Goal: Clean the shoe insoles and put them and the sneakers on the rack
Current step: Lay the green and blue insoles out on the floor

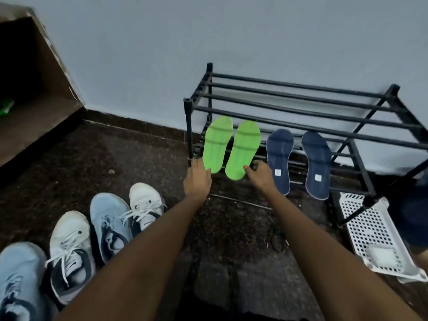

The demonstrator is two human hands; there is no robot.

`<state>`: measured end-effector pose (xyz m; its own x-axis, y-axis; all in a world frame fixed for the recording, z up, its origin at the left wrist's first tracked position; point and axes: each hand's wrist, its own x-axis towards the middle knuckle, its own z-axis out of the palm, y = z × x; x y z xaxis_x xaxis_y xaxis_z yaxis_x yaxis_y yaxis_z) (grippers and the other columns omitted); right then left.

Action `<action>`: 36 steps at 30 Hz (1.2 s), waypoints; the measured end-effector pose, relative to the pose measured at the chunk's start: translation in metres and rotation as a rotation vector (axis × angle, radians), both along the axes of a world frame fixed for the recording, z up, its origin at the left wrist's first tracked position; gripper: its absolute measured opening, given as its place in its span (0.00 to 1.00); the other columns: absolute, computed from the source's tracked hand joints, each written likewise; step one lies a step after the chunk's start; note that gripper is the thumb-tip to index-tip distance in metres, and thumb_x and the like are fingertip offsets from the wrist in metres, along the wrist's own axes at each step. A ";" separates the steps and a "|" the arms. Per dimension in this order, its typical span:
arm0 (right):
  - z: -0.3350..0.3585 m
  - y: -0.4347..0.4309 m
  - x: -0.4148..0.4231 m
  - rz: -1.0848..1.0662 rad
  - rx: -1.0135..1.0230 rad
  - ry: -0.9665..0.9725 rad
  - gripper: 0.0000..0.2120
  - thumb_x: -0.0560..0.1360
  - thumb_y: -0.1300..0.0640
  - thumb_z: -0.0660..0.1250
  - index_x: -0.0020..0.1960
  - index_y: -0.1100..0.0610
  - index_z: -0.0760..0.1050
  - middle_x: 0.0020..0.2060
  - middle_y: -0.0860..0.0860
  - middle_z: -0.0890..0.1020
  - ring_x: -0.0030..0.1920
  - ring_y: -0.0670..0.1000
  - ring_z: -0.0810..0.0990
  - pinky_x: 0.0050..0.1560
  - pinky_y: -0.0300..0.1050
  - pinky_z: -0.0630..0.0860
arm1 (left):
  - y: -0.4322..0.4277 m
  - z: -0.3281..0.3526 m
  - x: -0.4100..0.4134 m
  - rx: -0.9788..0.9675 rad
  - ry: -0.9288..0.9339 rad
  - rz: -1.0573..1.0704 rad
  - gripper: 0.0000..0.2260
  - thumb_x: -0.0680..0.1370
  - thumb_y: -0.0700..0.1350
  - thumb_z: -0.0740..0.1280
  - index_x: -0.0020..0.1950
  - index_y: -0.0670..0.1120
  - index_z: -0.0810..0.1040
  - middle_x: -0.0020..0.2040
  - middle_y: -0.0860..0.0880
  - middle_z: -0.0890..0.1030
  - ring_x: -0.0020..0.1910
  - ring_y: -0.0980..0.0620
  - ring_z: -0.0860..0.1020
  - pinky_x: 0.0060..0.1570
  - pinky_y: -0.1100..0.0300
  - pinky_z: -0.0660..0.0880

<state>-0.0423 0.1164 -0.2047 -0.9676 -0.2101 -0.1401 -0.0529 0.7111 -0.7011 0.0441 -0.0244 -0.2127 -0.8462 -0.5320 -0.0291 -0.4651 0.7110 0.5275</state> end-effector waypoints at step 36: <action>0.003 0.016 0.105 -0.264 -0.460 -0.166 0.21 0.73 0.69 0.66 0.65 0.66 0.66 0.54 0.60 0.79 0.51 0.53 0.77 0.57 0.50 0.74 | 0.031 -0.006 0.081 1.025 0.306 0.543 0.13 0.76 0.29 0.63 0.61 0.34 0.71 0.59 0.35 0.76 0.55 0.37 0.77 0.45 0.52 0.77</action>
<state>0.0630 0.1323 -0.2021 -0.9685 -0.0391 -0.2459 0.2229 0.3038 -0.9263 0.1252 0.0066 -0.2183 -0.5640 -0.6685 -0.4847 -0.3311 -0.3547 0.8744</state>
